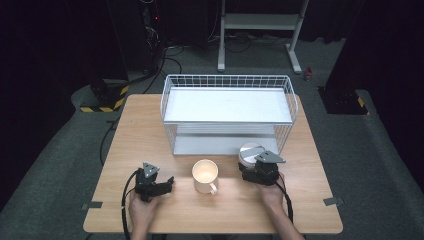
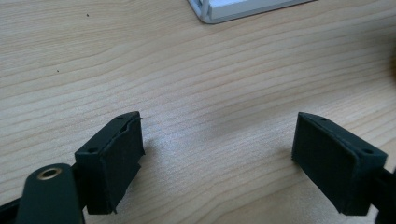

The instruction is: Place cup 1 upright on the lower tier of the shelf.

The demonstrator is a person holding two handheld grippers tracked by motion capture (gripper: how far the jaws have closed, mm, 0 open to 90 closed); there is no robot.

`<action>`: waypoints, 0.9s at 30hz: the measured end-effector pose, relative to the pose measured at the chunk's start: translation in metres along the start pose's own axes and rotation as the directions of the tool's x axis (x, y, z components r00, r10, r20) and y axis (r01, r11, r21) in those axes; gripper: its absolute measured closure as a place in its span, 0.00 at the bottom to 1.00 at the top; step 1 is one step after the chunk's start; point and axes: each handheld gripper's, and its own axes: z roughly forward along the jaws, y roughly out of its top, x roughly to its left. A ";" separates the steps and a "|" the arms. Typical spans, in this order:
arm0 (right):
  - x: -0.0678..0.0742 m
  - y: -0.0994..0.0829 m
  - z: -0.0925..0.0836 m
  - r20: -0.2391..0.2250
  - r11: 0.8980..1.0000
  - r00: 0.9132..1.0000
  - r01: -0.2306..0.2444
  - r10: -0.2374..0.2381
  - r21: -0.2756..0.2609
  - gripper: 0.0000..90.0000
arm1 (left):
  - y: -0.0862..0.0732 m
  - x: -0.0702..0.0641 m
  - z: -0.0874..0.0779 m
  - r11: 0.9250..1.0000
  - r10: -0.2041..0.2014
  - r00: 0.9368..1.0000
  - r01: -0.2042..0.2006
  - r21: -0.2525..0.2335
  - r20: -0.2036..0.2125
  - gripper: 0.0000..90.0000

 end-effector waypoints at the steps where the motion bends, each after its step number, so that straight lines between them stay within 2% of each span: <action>1: 0.000 0.001 -0.001 -0.001 1.000 1.000 -0.001 0.001 -0.001 0.20 | 0.000 0.000 0.000 1.000 0.001 1.000 -0.001 0.001 0.000 0.19; 8: -0.002 0.007 -0.004 -0.008 1.000 1.000 -0.003 0.003 -0.017 0.20 | 0.000 0.000 0.000 1.000 -0.003 1.000 0.003 0.001 -0.001 0.19; 13: -0.003 0.012 -0.003 -0.009 1.000 1.000 0.008 -0.008 -0.015 0.20 | 0.000 0.000 0.000 1.000 -0.004 1.000 0.004 0.001 0.000 0.19; 17: -0.004 0.017 -0.001 -0.012 1.000 1.000 -0.009 0.009 -0.018 0.20 | 0.000 0.000 0.000 1.000 -0.003 1.000 0.003 0.001 -0.001 0.19; 21: -0.007 0.022 0.002 -0.007 1.000 1.000 -0.002 0.002 -0.019 0.20 | 0.000 0.000 0.000 1.000 -0.004 1.000 0.004 0.001 0.000 0.19; 24: -0.012 0.026 0.007 -0.005 0.999 0.999 -0.037 0.037 -0.016 0.20 | 0.000 0.000 0.000 1.000 -0.005 1.000 0.005 0.001 0.000 0.19; 27: -0.014 0.028 0.010 -0.003 0.999 0.999 -0.051 0.051 -0.018 0.20 | 0.000 0.000 0.000 1.000 -0.005 1.000 0.005 0.000 0.000 0.19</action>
